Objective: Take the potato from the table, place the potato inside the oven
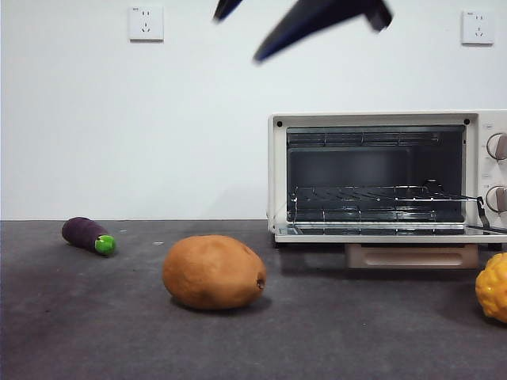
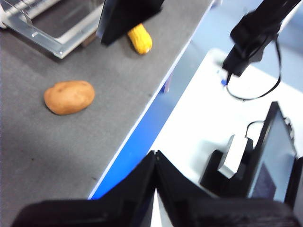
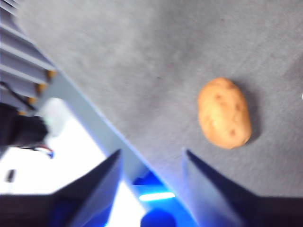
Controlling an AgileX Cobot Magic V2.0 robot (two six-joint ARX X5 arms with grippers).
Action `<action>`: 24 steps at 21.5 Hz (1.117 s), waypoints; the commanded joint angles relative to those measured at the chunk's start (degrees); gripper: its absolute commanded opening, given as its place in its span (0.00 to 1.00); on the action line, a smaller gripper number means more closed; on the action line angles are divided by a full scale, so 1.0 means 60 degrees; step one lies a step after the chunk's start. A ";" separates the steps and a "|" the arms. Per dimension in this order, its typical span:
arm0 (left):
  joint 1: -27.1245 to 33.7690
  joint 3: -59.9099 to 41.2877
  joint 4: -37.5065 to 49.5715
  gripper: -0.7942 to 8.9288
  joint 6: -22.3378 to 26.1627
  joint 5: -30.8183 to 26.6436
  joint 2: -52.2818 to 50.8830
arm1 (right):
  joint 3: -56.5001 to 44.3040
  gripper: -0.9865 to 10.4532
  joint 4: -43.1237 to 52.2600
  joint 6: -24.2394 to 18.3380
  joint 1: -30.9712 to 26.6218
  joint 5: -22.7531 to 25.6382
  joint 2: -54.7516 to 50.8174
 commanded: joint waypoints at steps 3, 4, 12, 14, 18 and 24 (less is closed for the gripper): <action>-0.0022 -0.0084 0.0040 0.08 -0.0517 -0.0026 -0.1107 | 0.0055 0.64 0.0831 -0.0892 0.0062 0.0324 0.1118; -0.0022 -0.0084 0.0040 0.08 -0.0590 -0.0026 -0.1322 | 0.0069 0.64 0.0998 -0.1064 0.0062 0.0437 0.1341; -0.0022 -0.0084 0.0036 0.08 -0.0969 -0.0029 -0.2284 | 0.0080 0.64 0.1905 -0.2677 0.0295 0.2211 0.3169; -0.0022 -0.0084 0.0040 0.08 -0.0969 -0.0036 -0.2299 | 0.0080 0.64 0.2149 -0.3093 0.0368 0.2415 0.3523; -0.0022 -0.0087 0.0040 0.08 -0.1027 -0.0033 -0.2299 | 0.0080 0.64 0.2441 -0.3100 0.0423 0.2557 0.4197; -0.0022 -0.0087 0.0036 0.08 -0.1053 -0.0033 -0.2299 | 0.0080 0.64 0.2412 -0.3020 0.0561 0.2492 0.4907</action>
